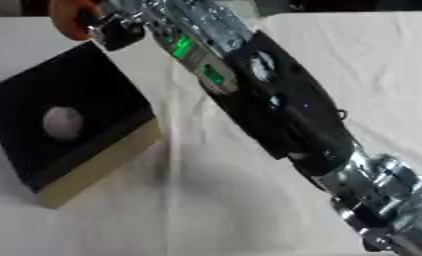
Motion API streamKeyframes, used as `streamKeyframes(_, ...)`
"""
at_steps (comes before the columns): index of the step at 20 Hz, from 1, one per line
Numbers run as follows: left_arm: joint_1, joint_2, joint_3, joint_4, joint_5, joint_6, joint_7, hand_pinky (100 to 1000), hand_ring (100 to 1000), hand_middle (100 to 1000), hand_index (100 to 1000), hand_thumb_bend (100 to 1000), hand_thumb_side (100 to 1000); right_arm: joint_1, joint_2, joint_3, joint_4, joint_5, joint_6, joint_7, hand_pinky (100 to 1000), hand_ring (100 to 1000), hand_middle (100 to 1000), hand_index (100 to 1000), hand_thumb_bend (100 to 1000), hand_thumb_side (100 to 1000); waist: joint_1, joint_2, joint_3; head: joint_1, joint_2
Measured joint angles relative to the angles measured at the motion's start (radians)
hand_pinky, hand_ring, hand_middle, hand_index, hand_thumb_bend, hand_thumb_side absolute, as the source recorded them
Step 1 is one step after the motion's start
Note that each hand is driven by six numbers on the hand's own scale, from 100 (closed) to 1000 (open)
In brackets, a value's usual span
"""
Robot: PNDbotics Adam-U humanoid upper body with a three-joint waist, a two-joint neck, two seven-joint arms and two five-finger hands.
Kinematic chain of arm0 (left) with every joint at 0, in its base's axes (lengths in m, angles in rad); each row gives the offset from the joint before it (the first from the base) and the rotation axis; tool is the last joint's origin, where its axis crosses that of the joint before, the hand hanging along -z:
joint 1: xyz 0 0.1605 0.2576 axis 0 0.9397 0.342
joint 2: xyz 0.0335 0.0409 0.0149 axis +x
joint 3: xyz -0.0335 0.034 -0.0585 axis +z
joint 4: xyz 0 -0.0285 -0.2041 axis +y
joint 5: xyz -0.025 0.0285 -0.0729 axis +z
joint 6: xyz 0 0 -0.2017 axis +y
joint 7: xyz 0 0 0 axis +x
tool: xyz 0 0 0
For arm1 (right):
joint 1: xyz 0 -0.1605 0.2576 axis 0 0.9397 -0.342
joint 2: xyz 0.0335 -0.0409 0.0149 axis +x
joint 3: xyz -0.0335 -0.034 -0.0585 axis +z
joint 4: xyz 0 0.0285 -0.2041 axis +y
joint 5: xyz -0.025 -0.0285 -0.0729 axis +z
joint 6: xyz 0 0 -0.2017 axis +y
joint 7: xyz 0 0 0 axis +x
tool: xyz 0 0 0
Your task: Pick up objects on the table and place them in the box.
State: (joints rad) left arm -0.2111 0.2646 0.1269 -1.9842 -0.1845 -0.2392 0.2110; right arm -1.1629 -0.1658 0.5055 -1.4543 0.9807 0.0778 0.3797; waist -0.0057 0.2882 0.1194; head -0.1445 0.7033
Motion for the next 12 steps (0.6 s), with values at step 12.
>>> streamKeyframes(12, 0.0, -0.001, 0.0, 0.0, 0.007, 0.001, 0.038, 728, 780, 833, 818, 100, 899, 0.071, 0.124, 0.07, 0.179, 0.082, -0.063, -0.003, 757, 506, 435, 665, 100, 100, 0.0, 0.001, 0.01, -0.013, 0.0)
